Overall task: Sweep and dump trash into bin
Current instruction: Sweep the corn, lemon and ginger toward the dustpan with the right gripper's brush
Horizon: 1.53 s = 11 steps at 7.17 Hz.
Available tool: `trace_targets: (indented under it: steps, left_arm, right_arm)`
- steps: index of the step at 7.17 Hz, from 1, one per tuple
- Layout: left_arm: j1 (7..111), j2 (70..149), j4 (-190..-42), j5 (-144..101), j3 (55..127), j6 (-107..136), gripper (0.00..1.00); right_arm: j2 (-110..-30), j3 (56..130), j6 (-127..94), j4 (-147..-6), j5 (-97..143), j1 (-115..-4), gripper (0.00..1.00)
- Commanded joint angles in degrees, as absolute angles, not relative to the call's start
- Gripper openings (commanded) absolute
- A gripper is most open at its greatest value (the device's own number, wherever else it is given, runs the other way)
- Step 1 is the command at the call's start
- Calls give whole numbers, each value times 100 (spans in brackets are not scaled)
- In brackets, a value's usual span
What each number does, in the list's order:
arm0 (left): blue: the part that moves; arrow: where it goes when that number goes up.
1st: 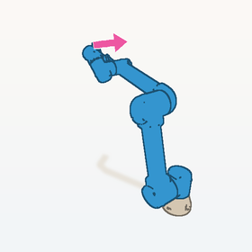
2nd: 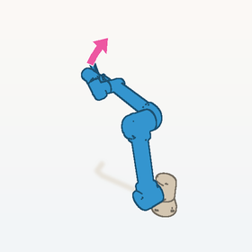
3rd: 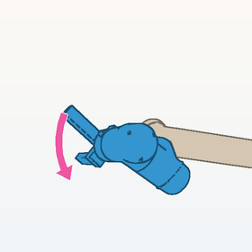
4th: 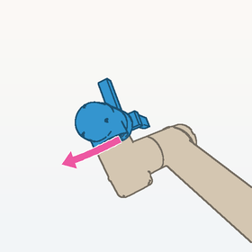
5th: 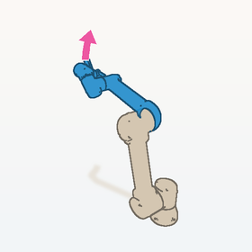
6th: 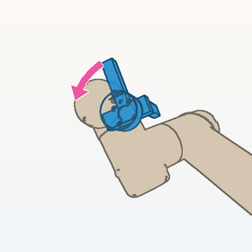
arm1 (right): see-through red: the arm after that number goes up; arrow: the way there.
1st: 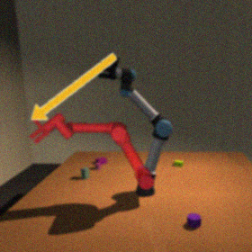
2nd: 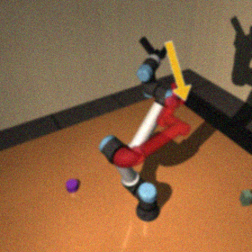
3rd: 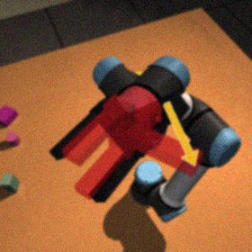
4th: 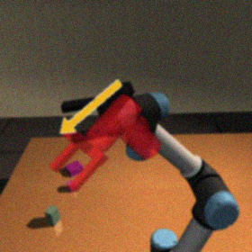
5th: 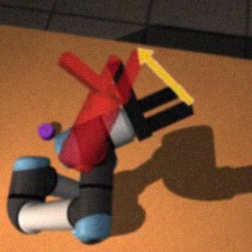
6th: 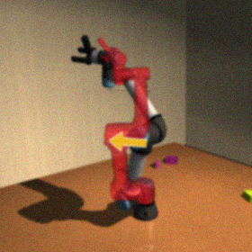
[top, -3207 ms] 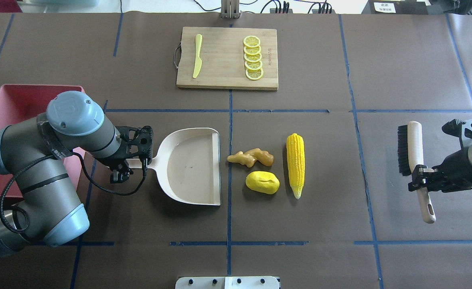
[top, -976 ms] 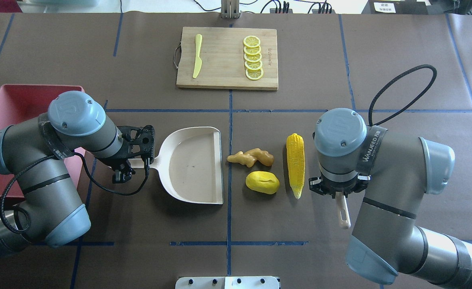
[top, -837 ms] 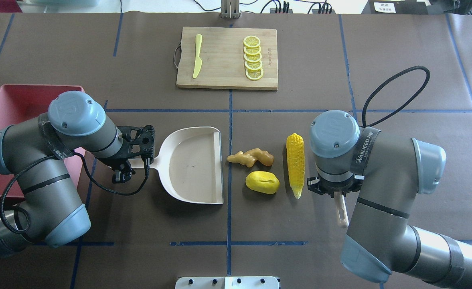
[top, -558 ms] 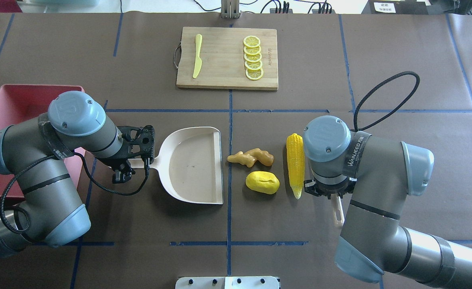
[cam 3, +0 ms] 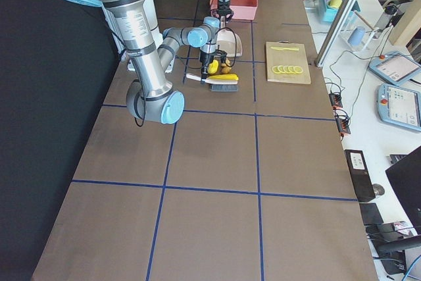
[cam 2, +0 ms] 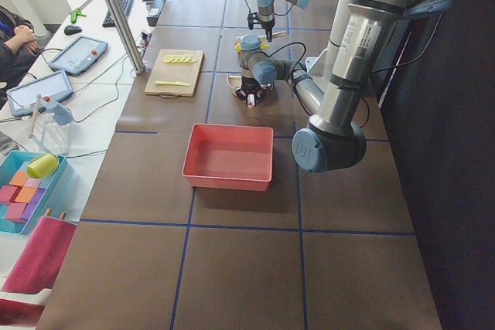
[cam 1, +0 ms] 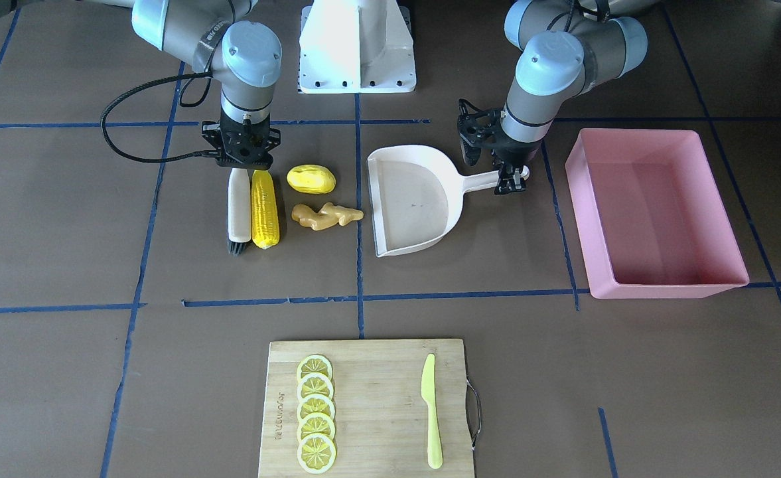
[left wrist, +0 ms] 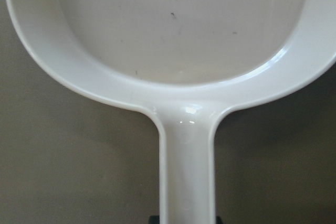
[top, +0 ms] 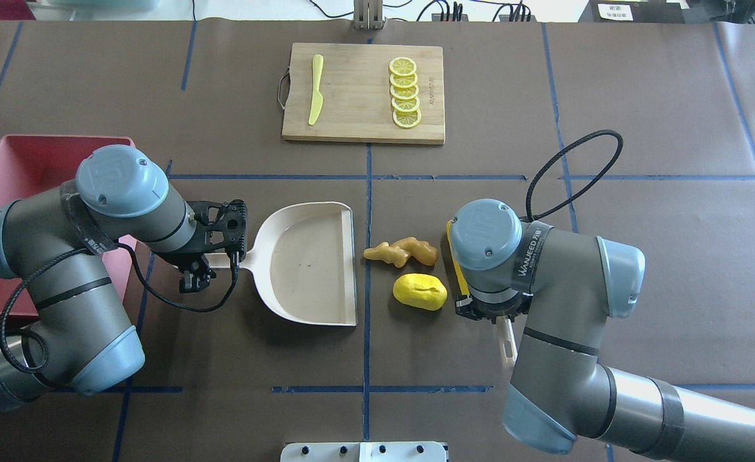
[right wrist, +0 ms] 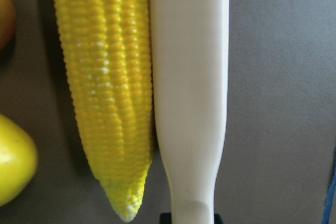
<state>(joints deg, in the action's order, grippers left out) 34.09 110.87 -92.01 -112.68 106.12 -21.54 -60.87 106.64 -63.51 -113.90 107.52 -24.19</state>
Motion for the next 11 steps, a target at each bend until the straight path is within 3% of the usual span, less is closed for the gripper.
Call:
trace_targets:
  steps: [1, 11]
  left_arm:
    - [3410, 11092, -9193, -11268, 10608, -2153, 1]
    - [3401, 11389, -8589, -10486, 10679, -2188, 3]
  right_arm:
    - [-5855, 10635, -6381, -11321, 10802, -2312, 0]
    - [-5195, 10547, -6486, -10986, 11048, -2048, 0]
